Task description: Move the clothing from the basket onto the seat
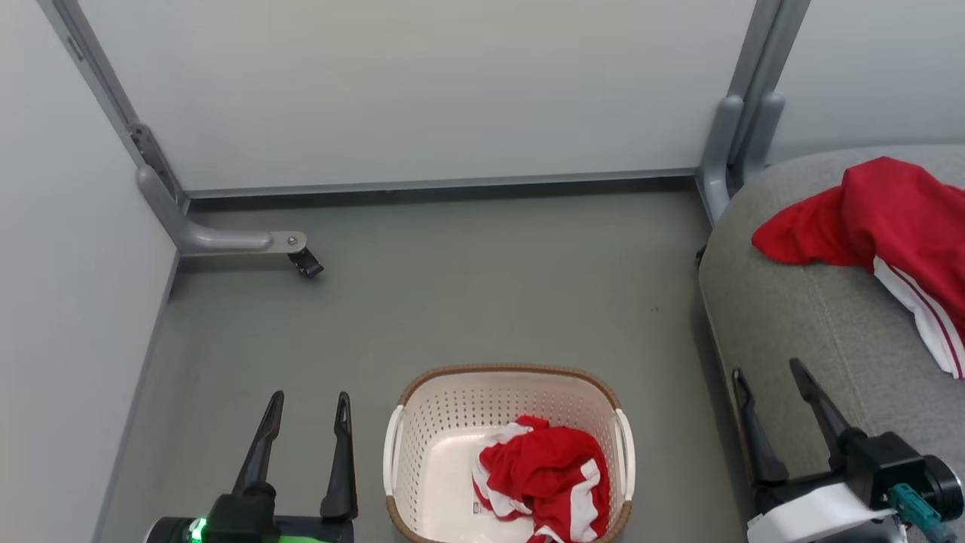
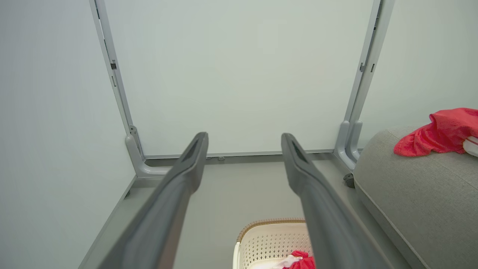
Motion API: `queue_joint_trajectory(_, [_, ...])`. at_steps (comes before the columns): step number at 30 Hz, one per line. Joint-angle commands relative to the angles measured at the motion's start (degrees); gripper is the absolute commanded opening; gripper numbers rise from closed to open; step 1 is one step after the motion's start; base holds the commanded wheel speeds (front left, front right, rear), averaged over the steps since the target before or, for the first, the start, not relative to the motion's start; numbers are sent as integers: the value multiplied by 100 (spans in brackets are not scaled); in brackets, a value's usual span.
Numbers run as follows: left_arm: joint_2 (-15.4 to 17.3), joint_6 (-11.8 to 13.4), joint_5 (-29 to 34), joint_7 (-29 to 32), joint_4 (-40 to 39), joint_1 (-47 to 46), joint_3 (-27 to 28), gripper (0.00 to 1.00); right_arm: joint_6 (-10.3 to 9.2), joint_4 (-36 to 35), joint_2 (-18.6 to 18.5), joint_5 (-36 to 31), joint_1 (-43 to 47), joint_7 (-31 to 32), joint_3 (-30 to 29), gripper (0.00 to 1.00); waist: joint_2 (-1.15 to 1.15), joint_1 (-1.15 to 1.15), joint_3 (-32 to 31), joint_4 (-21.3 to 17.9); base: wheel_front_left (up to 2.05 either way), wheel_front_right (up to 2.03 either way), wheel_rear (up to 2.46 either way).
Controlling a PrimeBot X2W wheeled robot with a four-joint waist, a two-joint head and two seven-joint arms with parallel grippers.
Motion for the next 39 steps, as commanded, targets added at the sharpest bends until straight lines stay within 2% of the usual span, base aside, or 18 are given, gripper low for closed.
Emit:
queue_joint_trajectory(1, [-7,-38,14,-4,-34,122,46,100,-8,2,6,23,138,-1,24,100,0,0,-264,43,0,0,0])
queue_joint_trajectory(11, [-30,-168,67,-4,33,327,162,100,-8,97,43,75,349,-1,212,100,0,0,-392,-111,0,0,0])
queue_joint_trajectory(26, [-30,-121,26,-4,83,328,48,100,-8,122,55,68,367,-1,286,100,0,0,-347,-135,0,0,0])
queue_joint_trajectory(34, [-30,-180,53,-5,108,215,-6,100,-8,63,56,105,225,-1,295,100,0,0,-83,-175,0,0,0])
queue_joint_trajectory(39, [-30,-224,24,-5,98,-22,-77,100,-8,-28,45,52,43,-1,282,100,0,0,434,-199,0,0,0])
